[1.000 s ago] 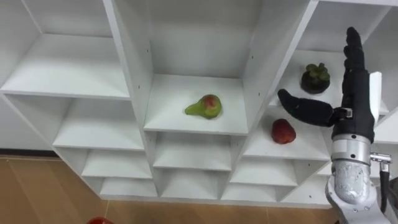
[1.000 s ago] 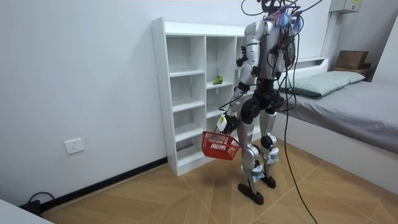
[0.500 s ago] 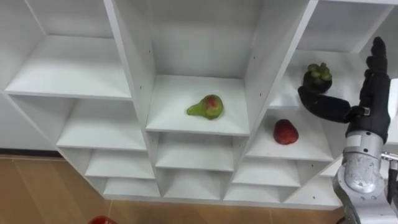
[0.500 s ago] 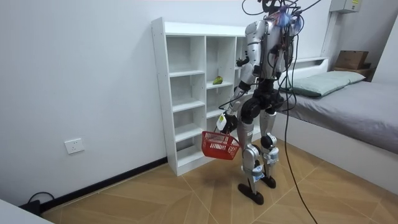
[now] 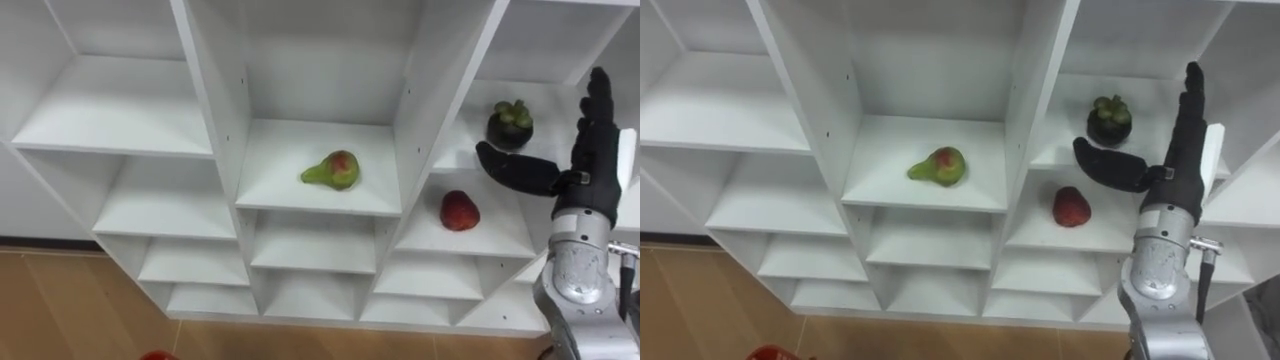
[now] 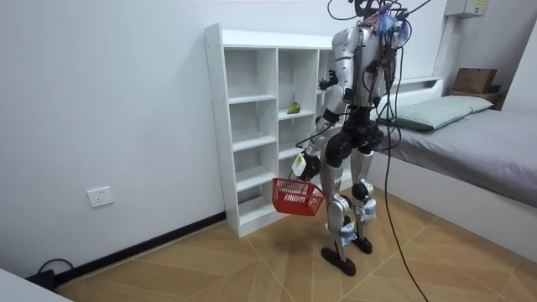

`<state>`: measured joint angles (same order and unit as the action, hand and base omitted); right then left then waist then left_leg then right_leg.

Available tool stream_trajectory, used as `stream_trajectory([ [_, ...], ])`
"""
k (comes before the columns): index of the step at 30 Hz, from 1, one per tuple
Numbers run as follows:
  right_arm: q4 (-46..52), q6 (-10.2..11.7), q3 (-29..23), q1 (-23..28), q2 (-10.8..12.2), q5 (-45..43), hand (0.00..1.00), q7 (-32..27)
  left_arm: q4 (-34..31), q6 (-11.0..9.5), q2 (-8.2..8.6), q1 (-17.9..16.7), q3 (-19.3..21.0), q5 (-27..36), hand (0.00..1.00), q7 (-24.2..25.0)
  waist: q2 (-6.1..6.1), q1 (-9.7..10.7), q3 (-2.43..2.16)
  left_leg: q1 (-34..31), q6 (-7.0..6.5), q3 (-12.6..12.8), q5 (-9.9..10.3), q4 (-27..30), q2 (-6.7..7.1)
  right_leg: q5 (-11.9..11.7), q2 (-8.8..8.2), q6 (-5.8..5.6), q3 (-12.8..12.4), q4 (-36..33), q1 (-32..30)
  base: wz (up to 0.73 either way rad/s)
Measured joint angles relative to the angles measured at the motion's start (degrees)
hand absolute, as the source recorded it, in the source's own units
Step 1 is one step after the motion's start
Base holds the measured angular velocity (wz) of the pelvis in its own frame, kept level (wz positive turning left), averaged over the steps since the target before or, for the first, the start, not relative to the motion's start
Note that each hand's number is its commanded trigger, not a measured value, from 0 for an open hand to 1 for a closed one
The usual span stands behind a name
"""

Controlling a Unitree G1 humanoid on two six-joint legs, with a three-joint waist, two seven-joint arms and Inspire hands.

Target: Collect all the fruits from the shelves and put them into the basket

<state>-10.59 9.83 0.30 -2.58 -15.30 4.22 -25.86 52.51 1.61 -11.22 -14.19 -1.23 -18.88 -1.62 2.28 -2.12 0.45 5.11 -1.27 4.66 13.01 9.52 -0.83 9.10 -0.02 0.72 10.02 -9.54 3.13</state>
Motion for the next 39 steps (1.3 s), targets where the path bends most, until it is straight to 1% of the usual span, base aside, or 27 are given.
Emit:
stream_trajectory([
  [2, -0.07, -0.28, 0.12, -0.6, 0.0, -0.12, 0.0, 0.67, -0.81, 0.4, 0.16, -0.17, 0.56, -0.61, 1.0, 0.05, 0.03, -0.18, -0.01, -0.06, 0.0, -0.03, 0.0, 0.0, 0.02, 0.0, -0.01, 0.0, 0.08, 0.01, -0.04, 0.0],
  [3, -0.07, -0.78, 0.13, -1.03, -0.03, -0.3, 0.0, 1.26, -0.9, 0.53, 0.39, -0.05, 1.17, -0.89, 1.0, 0.04, 0.03, -0.26, -0.01, -0.14, 0.0, -0.05, 0.0, 0.02, 0.02, 0.0, -0.01, 0.0, 0.11, 0.03, -0.09, 0.0],
  [5, -0.07, -1.24, 0.12, -1.3, -0.15, -0.32, 0.0, 2.17, -0.92, 0.55, 0.42, 0.13, 1.2, -1.05, 1.0, 0.05, 0.08, -0.69, -0.05, -0.3, 0.0, -0.1, 0.0, 0.04, 0.01, 0.0, -0.01, 0.0, 0.18, 0.05, -0.18, 0.0],
  [8, -0.07, -1.27, 0.12, -1.39, -0.64, -0.34, 0.0, 3.5, -0.92, 0.55, 0.53, 0.45, 1.24, -1.89, 1.0, 0.09, 0.09, -1.4, -0.07, -0.5, 0.0, -0.31, 0.0, 0.07, 0.02, 0.0, -0.04, 0.0, 0.47, 0.07, -0.22, 0.05],
  [11, -0.13, -1.99, 0.13, -2.55, -0.68, -0.35, 0.0, 3.97, -0.92, 0.58, 0.53, 0.61, 1.31, -1.91, 1.0, 0.13, 0.08, -1.45, -0.07, -0.65, 0.0, -0.82, -0.01, 0.07, 0.03, 0.0, -0.14, 0.0, 1.19, 0.08, -0.21, 0.07],
  [15, -1.97, -2.33, 0.13, -4.49, -0.7, -0.46, 0.0, 4.3, -0.92, 0.61, 0.54, 0.59, 1.62, -1.94, 1.0, 0.73, 0.15, -1.51, -0.13, -0.64, 0.0, -0.88, -0.01, 0.07, 0.05, 0.0, -0.15, 0.0, 1.4, 0.17, -0.14, 0.03],
  [18, -2.33, -2.44, 0.13, -4.7, -0.7, -0.46, 0.0, 4.46, -0.92, 0.71, 0.59, 0.56, 2.42, -1.94, 1.0, 0.96, 0.16, -1.53, -0.16, -0.65, 0.0, -1.2, -0.02, 0.07, 0.08, 0.0, -0.16, 0.0, 1.56, 0.39, -0.07, 0.0],
  [22, -3.36, -2.46, 0.13, -4.78, -1.02, -0.22, 0.0, 4.75, -0.91, 0.93, 0.58, 0.59, 2.65, -1.92, 1.0, 0.93, 0.22, -1.44, -0.35, -0.59, 0.0, -1.67, -0.04, 0.07, 0.18, 0.0, -0.2, 0.0, 1.82, 0.81, 0.23, 0.05],
  [23, -4.3, -2.63, 0.14, -4.9, -1.4, -0.18, 0.0, 4.82, -0.91, 0.93, 0.58, 0.62, 2.84, -1.92, 1.0, 0.84, 0.29, -1.45, -0.39, -0.55, 0.0, -1.79, -0.05, 0.07, 0.19, 0.0, -0.22, 0.0, 1.9, 0.84, 0.35, 0.06],
  [24, -4.56, -3.61, 0.14, -4.93, -1.89, -0.18, 0.0, 4.89, -0.9, 0.96, 0.58, 0.63, 2.9, -1.92, 1.0, 0.6, 0.3, -1.46, -0.4, -0.53, 0.0, -1.93, -0.05, 0.07, 0.22, 0.0, -0.26, 0.0, 2.0, 0.86, 0.48, 0.06],
  [26, -4.63, -4.32, 0.14, -4.93, -2.56, -0.19, 0.0, 4.98, -0.88, 1.06, 0.58, 0.59, 3.1, -1.92, 1.0, 0.54, 0.3, -1.49, -0.4, -0.53, -0.03, -2.1, -0.07, 0.07, 0.27, 0.0, -0.34, 0.0, 2.25, 0.91, 0.74, 0.05],
  [29, -4.66, -4.48, 0.13, -5.02, -3.22, -0.2, 0.0, 5.53, -0.88, 1.37, 0.58, 0.6, 3.25, -1.93, 1.0, 0.47, 0.42, -1.47, -0.39, -0.5, -0.09, -2.16, -0.12, 0.07, 0.32, 0.0, -0.43, -0.01, 2.41, 0.91, 0.84, 0.01],
  [33, -5.98, -4.49, 0.15, -5.02, -3.27, -0.4, 0.0, 6.13, -0.88, 2.11, 0.55, 0.49, 3.23, -1.92, 1.0, 0.02, 0.67, -1.23, -0.37, -0.49, -0.16, -2.29, -0.19, 0.11, 0.4, 0.0, -0.57, -0.01, 2.58, 0.9, 1.01, 0.01],
  [39, -7.43, -5.02, 0.16, -5.01, -3.27, -0.79, 0.0, 7.32, -0.88, 2.16, 0.49, 0.49, 3.19, -1.91, 1.0, 0.0, 0.86, -1.13, -0.26, -0.49, -0.24, -2.09, -0.35, 0.12, 0.49, 0.0, -0.69, -0.01, 2.38, 0.83, 1.03, 0.0],
])
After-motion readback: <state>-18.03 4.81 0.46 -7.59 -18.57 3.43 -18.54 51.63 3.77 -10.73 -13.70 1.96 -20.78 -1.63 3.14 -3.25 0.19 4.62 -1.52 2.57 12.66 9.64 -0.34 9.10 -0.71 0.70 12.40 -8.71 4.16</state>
